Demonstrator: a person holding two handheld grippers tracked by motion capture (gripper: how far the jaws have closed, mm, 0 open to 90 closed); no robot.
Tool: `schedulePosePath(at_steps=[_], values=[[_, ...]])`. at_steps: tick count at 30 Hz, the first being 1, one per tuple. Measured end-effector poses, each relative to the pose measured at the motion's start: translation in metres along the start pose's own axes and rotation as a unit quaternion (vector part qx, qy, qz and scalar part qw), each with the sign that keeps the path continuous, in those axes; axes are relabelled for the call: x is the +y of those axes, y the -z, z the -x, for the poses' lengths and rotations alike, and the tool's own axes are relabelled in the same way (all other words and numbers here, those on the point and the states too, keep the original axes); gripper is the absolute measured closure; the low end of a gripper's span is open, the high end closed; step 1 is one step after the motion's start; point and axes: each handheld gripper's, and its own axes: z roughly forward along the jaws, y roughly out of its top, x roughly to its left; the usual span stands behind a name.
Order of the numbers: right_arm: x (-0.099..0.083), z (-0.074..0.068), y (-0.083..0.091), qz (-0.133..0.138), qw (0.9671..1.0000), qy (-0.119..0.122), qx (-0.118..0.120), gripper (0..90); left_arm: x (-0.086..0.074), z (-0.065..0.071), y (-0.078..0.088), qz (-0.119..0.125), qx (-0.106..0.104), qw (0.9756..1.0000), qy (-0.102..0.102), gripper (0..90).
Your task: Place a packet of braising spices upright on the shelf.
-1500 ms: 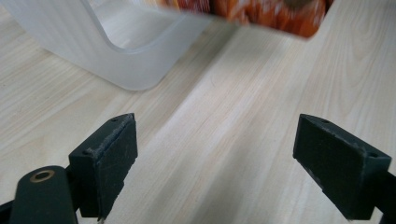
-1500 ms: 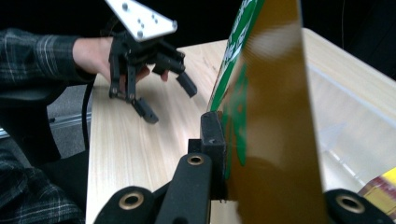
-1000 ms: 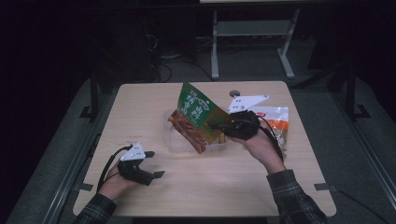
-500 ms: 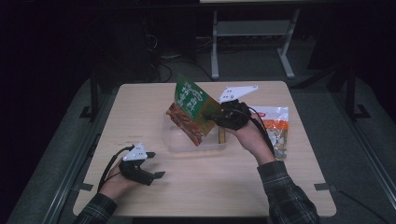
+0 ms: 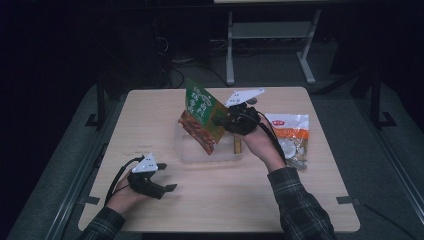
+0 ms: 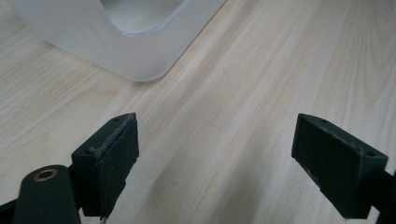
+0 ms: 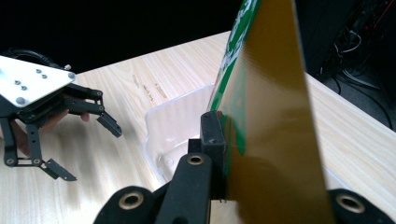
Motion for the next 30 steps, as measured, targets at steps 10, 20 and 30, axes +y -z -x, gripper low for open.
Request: schedulePosePath(at_steps=[10,20,30], values=[[-0.001,0.001,-0.014,-0.017,0.9998,-0.006,-0.005,90.0,0.000,0.000,-0.001,-0.003,-0.005,1.0000,0.002,16.9],[-0.002,-0.001,-0.028,-0.031,0.9994,-0.010,-0.008,89.9,0.002,0.000,-0.002,-0.001,-0.010,0.9999,0.012,13.4],[-0.001,-0.001,-0.034,-0.035,0.9993,-0.011,-0.009,89.8,0.003,0.001,-0.002,0.003,-0.008,0.9999,0.010,13.5]])
